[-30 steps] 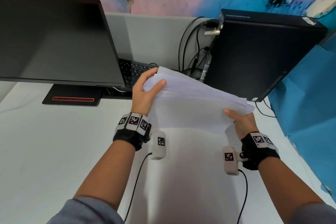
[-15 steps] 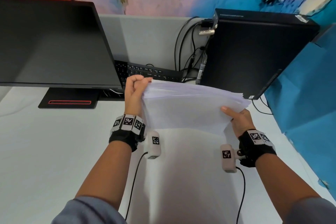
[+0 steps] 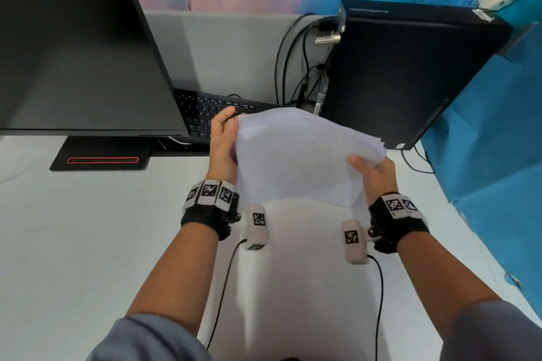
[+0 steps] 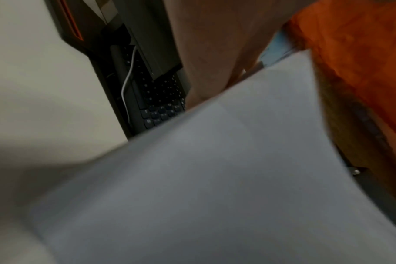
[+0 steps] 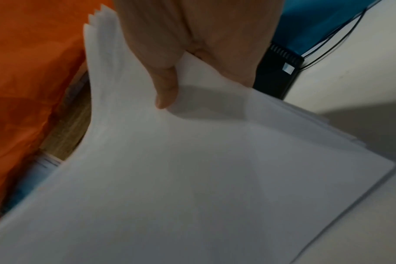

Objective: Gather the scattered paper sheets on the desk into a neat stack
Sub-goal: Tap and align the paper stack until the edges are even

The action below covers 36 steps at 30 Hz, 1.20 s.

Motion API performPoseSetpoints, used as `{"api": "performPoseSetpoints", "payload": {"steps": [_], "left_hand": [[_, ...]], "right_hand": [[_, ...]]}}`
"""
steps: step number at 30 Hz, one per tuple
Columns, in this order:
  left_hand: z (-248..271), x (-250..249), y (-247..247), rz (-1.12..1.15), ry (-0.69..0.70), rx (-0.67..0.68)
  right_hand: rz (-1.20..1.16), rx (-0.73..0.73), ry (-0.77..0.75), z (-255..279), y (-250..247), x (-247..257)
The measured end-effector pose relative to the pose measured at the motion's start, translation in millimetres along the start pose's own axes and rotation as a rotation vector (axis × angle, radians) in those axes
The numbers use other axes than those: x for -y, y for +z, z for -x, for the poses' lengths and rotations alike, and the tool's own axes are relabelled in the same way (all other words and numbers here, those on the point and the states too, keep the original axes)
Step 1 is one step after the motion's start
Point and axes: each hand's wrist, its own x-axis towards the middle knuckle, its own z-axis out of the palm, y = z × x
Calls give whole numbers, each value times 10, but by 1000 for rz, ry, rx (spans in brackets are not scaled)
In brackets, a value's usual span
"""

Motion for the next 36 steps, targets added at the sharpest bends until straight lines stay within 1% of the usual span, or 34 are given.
{"api": "performPoseSetpoints", "payload": {"steps": [1,2,4,5,6,7,8,10,11,13,16,18,19,20,23,27,29,31,36], "left_hand": [[-34,16,-92,-37,-38,22],[-50,38,-198,-126,-42,69],[31,99,-408,-346,-17,249],[86,113,-476,-439,-34,321],[109,127,-519,-525,-43,355],[89,138,-539,-598,-38,351],[61,149,-538,-670,-31,313],[-36,141,-505,-732,-43,201],[-94,139,-479,-727,-61,164],[-199,137,-452,-709,-101,142],[-307,108,-443,-692,-154,195],[-275,98,-436,-685,-198,229],[-234,107,-418,-688,-200,224],[-180,119,-386,-691,-188,189],[11,169,-267,-610,-74,35],[227,219,-259,-502,22,-35],[275,232,-333,-496,20,-60],[277,241,-390,-516,-11,-72],[252,174,-421,-365,-55,-34]], "right_hand": [[-9,-13,3,-5,3,3],[-18,-24,5,-17,6,15],[-24,-40,3,-44,17,22],[-14,-45,1,-55,29,23],[-3,-48,2,-62,36,29],[5,-53,10,-69,38,32],[10,-51,21,-68,36,41],[6,-34,39,-48,18,62],[12,-22,42,-30,6,76],[28,11,42,6,-38,81],[29,41,36,55,-92,112],[18,46,22,79,-101,148],[14,44,14,86,-97,158],[12,37,8,94,-82,172],[-8,7,-12,109,-14,170],[-3,-2,-43,137,43,168],[43,34,-51,147,40,160],[63,52,-32,167,37,152],[-68,-5,12,190,54,258]]}}
